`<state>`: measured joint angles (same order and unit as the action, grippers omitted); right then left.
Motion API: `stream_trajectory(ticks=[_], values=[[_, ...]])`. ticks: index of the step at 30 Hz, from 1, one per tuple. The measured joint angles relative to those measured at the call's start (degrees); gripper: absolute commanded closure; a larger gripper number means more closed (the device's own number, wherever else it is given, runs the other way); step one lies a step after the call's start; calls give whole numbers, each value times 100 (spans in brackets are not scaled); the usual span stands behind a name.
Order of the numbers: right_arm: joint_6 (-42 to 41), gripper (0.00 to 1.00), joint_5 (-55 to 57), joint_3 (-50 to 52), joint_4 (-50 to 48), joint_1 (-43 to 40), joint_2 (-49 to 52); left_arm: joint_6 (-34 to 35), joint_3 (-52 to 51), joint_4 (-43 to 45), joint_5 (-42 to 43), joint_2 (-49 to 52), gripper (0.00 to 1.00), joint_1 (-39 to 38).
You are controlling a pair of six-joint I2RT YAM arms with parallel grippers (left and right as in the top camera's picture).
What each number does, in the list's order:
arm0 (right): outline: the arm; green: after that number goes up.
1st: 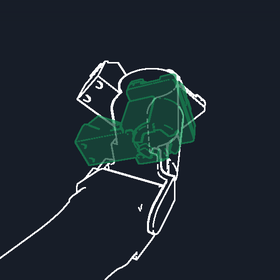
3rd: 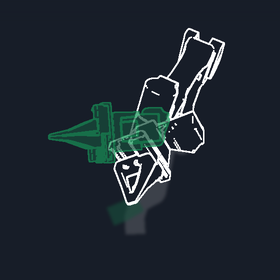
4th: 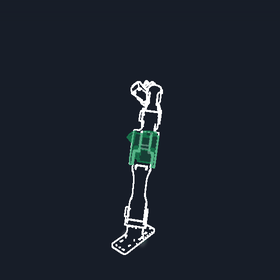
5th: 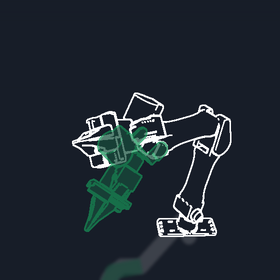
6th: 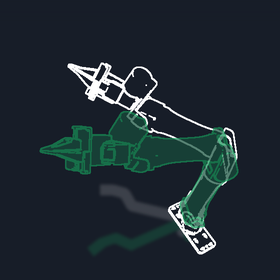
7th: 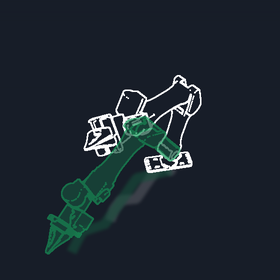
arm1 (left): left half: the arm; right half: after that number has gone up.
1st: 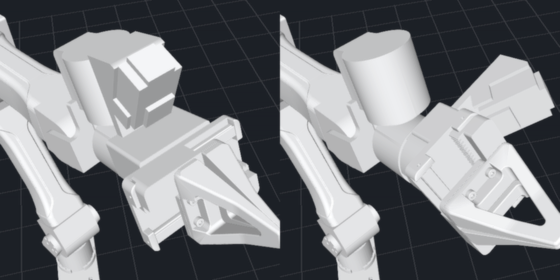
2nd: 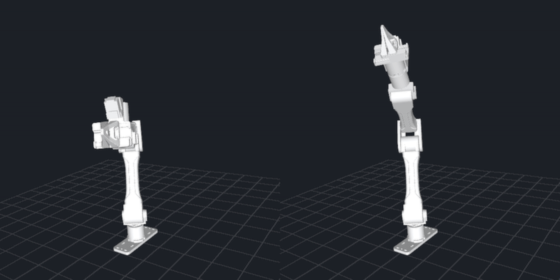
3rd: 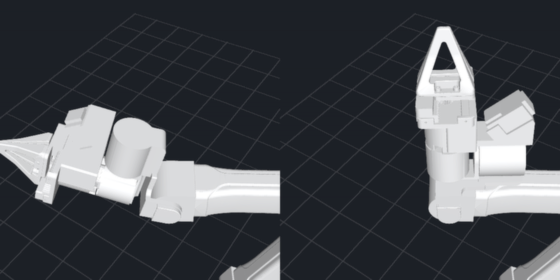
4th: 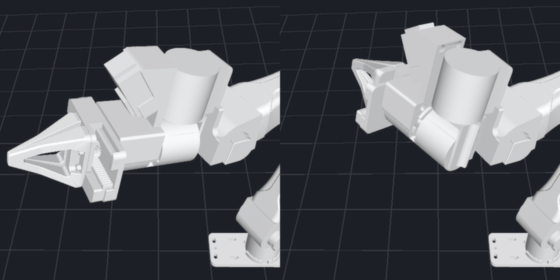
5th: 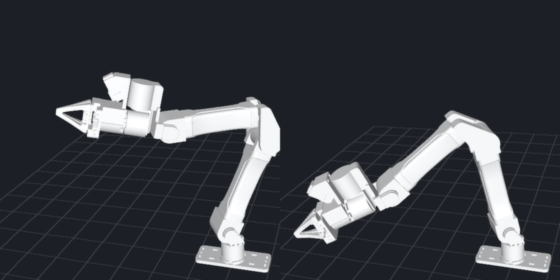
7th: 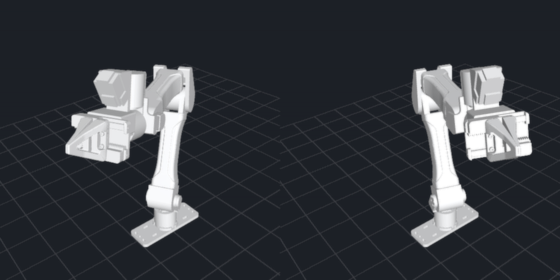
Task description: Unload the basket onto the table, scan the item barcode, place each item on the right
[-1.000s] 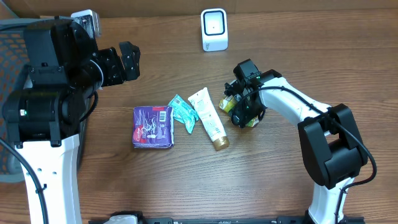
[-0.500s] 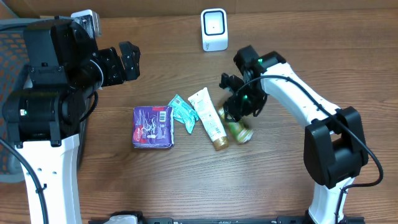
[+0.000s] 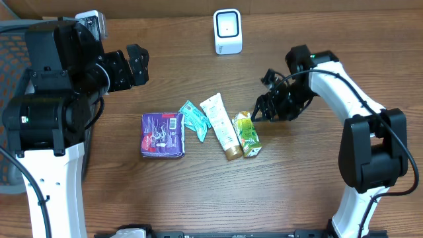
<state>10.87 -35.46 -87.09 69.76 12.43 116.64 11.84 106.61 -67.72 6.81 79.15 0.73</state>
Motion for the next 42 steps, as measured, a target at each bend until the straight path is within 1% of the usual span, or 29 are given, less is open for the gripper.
stream_trajectory(ticks=[10, 14, 15, 18, 20, 21, 23, 25, 27, 28, 29, 30, 32, 33, 34, 37, 40, 42], values=[[-190, 23, -299, 785, -511, 310, 0, 0, 0, 0, 0, 0, 0, 0], [-444, 24, -332, 1123, -1051, 621, 0, 0, 0, 0, 0, 0, 0, 0], [-507, 28, -334, 1215, -1169, 686, 0, 0, 0, 0, 0, 0, 0, 0], [-671, 49, -343, 1366, -1331, 817, 0, 0, 0, 0, 0, 0, 0, 0], [-745, 57, -326, 1403, -1379, 870, 0, 0, 0, 0, 0, 0, 1, 0], [-754, 59, -334, 1408, -1427, 883, 0, 0, 0, -2, 0, 0, 0, 0], [-791, 59, -330, 1410, -1445, 896, 0, 0, 0, 0, 0, 0, 1, 0], [-791, 50, -330, 1410, -1449, 896, 0, 0, 0, 0, 0, 0, 0, 0], [-802, 49, -323, 1410, -1453, 901, 0, 0, 0, 0, 0, 0, 0, 0], [-798, 50, -315, 1410, -1456, 898, 0, 0, 0, 0, 0, 0, 0, 0], [-804, 53, -313, 1410, -1469, 898, 0, 0, 0, 0, 0, 0, 0, 0], [-813, 62, -313, 1410, -1491, 898, 0, 0, 0, 0, 0, 0, 0, 0], [-828, 74, -310, 1408, -1508, 887, 0, 0, 0, 0, 0, 0, 0, 0], [-846, 81, -315, 1403, -1488, 870, 0, 0, 0, 0, 0, 0, 0, 0], [-831, 84, -315, 1390, -1429, 817, 0, 0, 0, 0, 0, 0, 0, 0], [-881, 86, -208, 1252, -1163, 715, 0, 0, 0, 0, 0, 0, 1, 0], [-927, 95, 142, 962, -911, 643, 0, 0, 0, 2, 0, 0, 0, 0], [-946, 95, 413, 809, -861, 643, -24, 0, 0, 0, 0, 0, 1, 0]])
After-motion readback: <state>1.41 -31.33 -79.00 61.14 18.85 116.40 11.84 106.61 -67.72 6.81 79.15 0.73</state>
